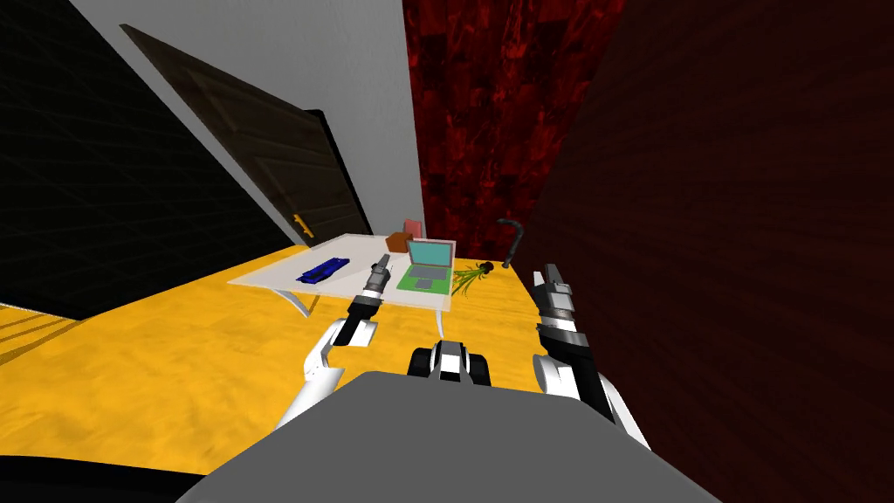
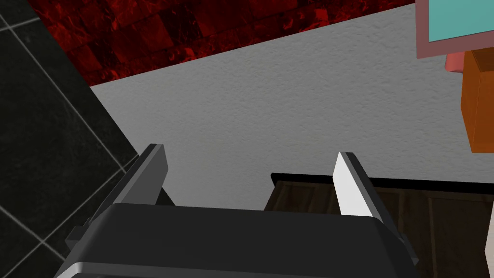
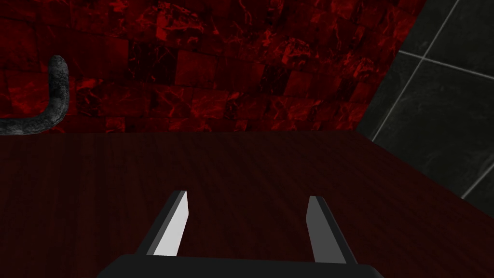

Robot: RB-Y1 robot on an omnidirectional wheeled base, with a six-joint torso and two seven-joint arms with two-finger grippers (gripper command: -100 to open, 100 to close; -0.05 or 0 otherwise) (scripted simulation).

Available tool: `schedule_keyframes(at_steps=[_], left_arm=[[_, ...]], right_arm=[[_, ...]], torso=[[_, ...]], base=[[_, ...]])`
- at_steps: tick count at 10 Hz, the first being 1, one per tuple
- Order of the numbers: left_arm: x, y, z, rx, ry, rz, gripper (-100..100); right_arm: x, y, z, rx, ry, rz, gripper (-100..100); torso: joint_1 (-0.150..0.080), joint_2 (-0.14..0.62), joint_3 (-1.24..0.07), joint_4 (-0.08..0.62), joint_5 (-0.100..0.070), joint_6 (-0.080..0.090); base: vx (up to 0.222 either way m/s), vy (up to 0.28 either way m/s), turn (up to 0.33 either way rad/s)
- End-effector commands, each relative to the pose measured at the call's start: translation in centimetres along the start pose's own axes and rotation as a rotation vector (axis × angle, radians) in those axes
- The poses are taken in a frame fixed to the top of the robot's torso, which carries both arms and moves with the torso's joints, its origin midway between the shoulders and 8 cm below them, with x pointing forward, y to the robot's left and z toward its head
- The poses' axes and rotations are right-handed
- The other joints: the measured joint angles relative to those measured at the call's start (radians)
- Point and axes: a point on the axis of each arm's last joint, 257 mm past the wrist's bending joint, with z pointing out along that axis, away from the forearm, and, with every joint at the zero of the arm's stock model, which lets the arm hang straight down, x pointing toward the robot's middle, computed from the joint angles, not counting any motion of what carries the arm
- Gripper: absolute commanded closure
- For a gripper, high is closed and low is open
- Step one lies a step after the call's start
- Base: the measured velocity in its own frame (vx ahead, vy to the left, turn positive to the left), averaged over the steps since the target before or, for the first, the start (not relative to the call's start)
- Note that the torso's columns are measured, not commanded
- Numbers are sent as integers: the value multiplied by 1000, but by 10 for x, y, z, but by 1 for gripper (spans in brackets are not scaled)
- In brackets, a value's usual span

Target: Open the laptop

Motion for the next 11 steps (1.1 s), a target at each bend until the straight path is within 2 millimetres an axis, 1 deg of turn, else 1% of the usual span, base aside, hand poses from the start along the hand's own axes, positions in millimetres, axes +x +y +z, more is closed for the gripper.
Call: schedule_keyframes(at_steps=[1,2,3,4,5,6,7,8,9,10,11], left_arm=[[-22,29,3,-52,-13,58,-100],[-22,35,1,-65,-13,57,-100],[-33,48,3,-90,-20,80,-100],[-44,56,7,-102,-29,104,-100],[-44,64,4,-119,-29,103,-100],[-57,74,7,-138,-38,127,-100],[-57,78,5,-148,-38,126,-100],[-71,88,8,-167,-48,151,-100],[-71,93,6,-178,-48,150,-100],[-85,100,9,-193,-60,175,-100],[-86,107,6,-210,-60,174,-100]], right_arm=[[0,0,0,0,0,0,0],[0,0,0,0,0,0,0],[0,0,0,0,0,0,0],[0,0,0,0,0,0,0],[0,0,0,0,0,0,0],[0,0,0,0,0,0,0],[0,0,0,0,0,0,0],[0,0,0,0,0,0,0],[0,0,0,0,0,0,0],[0,0,0,0,0,0,0],[0,0,0,0,0,0,0]], torso=[[0,0,0,0,0,0],[1,0,0,0,0,0],[0,0,0,0,0,-1],[0,0,0,0,0,0],[0,0,0,0,0,0],[0,0,0,0,0,-1],[0,0,0,0,0,0],[0,0,0,0,0,0],[0,0,0,0,0,0],[0,0,0,0,0,-1],[0,0,0,0,0,0]], base=[[-2,42,-351],[-3,37,-96],[-3,31,-145],[0,36,-310],[-3,34,-146],[-6,27,-169],[-6,24,-101],[-9,23,-208],[-5,24,-121],[-4,27,-239],[-3,25,-90]])
